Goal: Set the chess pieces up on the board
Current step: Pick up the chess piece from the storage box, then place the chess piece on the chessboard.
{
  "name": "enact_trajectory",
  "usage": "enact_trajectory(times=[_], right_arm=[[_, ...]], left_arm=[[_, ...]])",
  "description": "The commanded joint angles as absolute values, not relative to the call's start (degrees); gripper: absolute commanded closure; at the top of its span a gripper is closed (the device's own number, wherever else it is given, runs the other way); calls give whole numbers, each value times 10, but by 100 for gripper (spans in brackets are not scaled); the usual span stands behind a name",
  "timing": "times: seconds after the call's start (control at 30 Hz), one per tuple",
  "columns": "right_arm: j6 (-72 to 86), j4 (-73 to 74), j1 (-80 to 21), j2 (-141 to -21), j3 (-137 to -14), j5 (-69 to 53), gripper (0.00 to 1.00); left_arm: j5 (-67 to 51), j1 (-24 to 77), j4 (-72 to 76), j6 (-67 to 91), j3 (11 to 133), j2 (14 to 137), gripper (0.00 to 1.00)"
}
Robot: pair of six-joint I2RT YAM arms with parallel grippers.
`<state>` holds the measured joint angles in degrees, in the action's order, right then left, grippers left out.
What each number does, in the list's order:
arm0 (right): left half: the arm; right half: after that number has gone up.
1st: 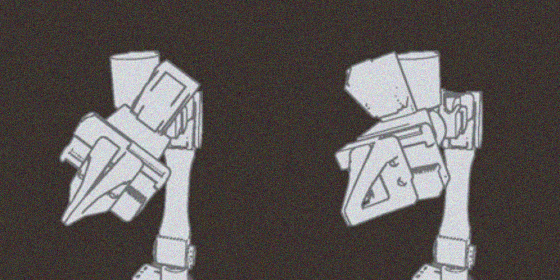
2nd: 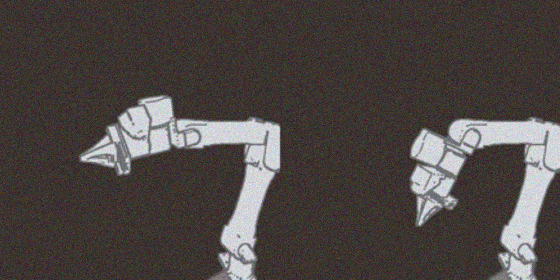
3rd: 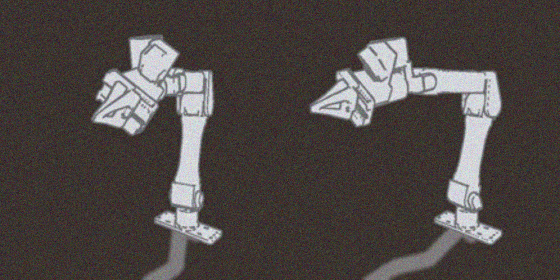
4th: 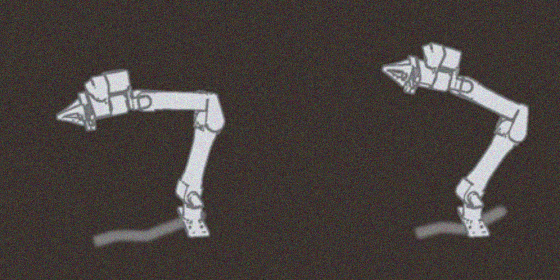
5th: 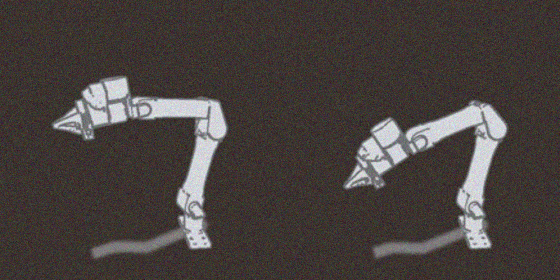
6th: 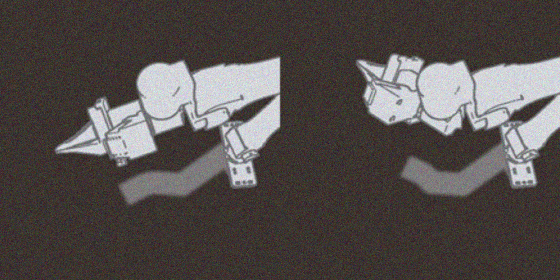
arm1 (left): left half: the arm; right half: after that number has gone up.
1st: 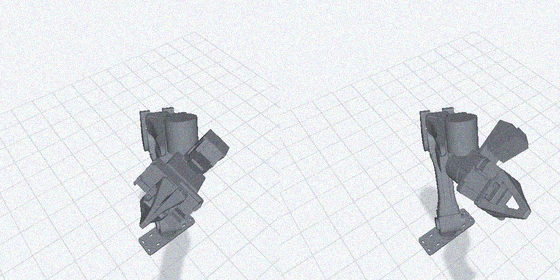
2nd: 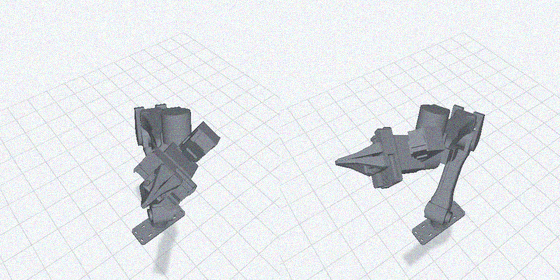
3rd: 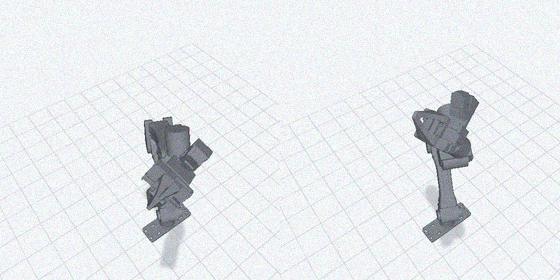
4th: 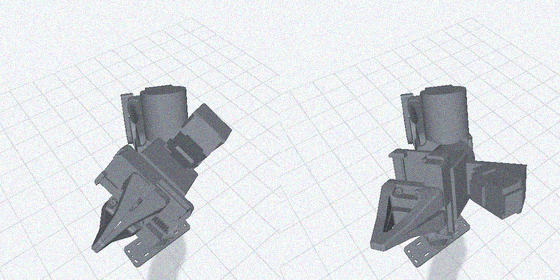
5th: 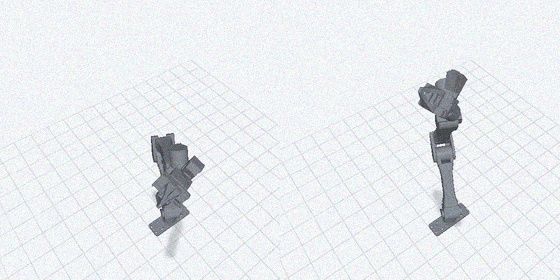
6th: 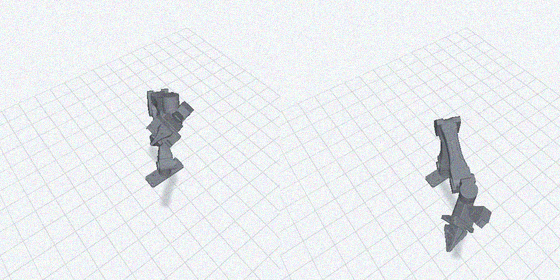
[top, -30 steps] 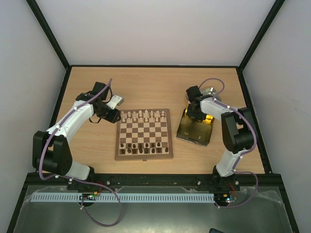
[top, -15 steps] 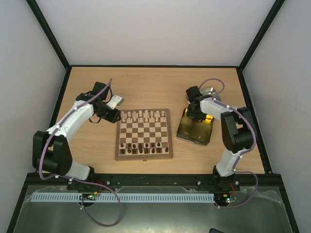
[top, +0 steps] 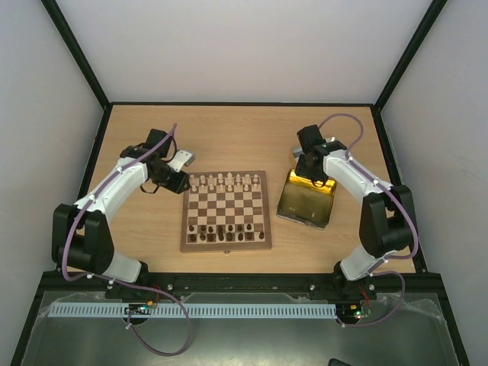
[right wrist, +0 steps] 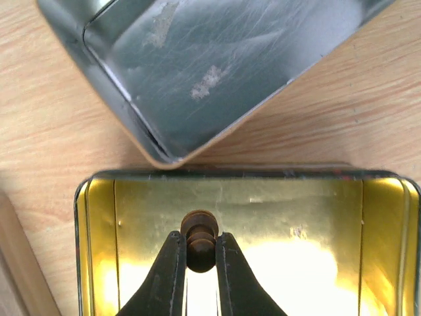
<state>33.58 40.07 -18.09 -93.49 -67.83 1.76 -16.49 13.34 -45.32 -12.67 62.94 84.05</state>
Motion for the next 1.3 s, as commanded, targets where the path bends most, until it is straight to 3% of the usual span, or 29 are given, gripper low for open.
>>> enact_trajectory(times=[0.0,0.6,1.27], right_arm=[[329,473,-223,-898,-690,24,98],[453,513,-435,-794,-597,-49,98],[479,426,-509,-857,-555,-111,98]], left_arm=[[-173,137,-456,-132,637,839,67],[-170,138,-453,-130,626,816,67],[-167,143,-451,-130,624,814,67]])
